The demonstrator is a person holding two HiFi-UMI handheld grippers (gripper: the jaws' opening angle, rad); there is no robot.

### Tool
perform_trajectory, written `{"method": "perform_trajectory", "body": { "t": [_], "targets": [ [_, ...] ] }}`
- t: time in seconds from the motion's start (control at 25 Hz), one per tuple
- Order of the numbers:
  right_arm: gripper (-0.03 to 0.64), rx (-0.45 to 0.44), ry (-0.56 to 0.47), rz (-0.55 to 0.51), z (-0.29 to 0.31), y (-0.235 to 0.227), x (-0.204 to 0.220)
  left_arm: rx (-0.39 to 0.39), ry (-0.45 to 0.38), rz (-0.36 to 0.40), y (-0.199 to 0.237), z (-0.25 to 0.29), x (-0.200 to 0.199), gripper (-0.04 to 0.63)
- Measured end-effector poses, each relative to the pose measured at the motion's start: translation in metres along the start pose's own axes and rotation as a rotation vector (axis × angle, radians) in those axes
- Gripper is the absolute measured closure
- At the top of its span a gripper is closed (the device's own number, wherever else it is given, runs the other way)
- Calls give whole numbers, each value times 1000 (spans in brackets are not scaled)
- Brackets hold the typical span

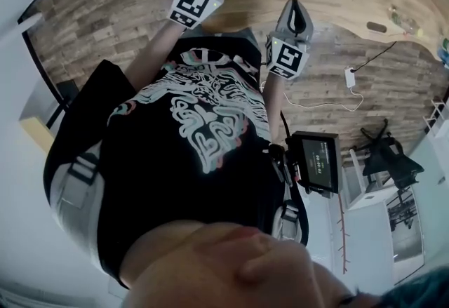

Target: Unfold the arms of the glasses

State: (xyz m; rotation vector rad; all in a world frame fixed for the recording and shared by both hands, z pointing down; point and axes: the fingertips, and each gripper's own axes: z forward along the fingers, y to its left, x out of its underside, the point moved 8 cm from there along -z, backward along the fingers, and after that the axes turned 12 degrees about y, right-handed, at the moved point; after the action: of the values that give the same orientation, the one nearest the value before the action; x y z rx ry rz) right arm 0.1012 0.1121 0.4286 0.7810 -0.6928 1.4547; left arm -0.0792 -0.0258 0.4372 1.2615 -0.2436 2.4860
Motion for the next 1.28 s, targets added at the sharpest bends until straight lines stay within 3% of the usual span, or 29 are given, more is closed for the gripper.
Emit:
{"method": "perform_trajectory", "body": {
  "t": [0.4, 0.56, 0.76, 0.88, 1.04, 1.28],
  "targets": [
    [617, -77, 65, -54, 15, 8, 16, 30, 78, 84, -15, 8, 9, 606],
    [617, -106, 78, -53, 8, 20, 16, 90, 100, 92, -29, -2, 7, 606],
    [617, -143, 141, -38, 67, -15, 41, 140, 211, 72, -30, 78, 29, 606],
    [617, -176, 164, -61, 84, -23, 45, 166, 252, 111, -34, 100, 29, 606],
    [617, -200, 171, -92, 86, -17, 41, 155, 281, 162, -39, 99, 28, 605],
    [617, -233, 184, -116, 97, -9, 39, 121, 297, 151, -34, 98, 25, 603]
  ]
}}
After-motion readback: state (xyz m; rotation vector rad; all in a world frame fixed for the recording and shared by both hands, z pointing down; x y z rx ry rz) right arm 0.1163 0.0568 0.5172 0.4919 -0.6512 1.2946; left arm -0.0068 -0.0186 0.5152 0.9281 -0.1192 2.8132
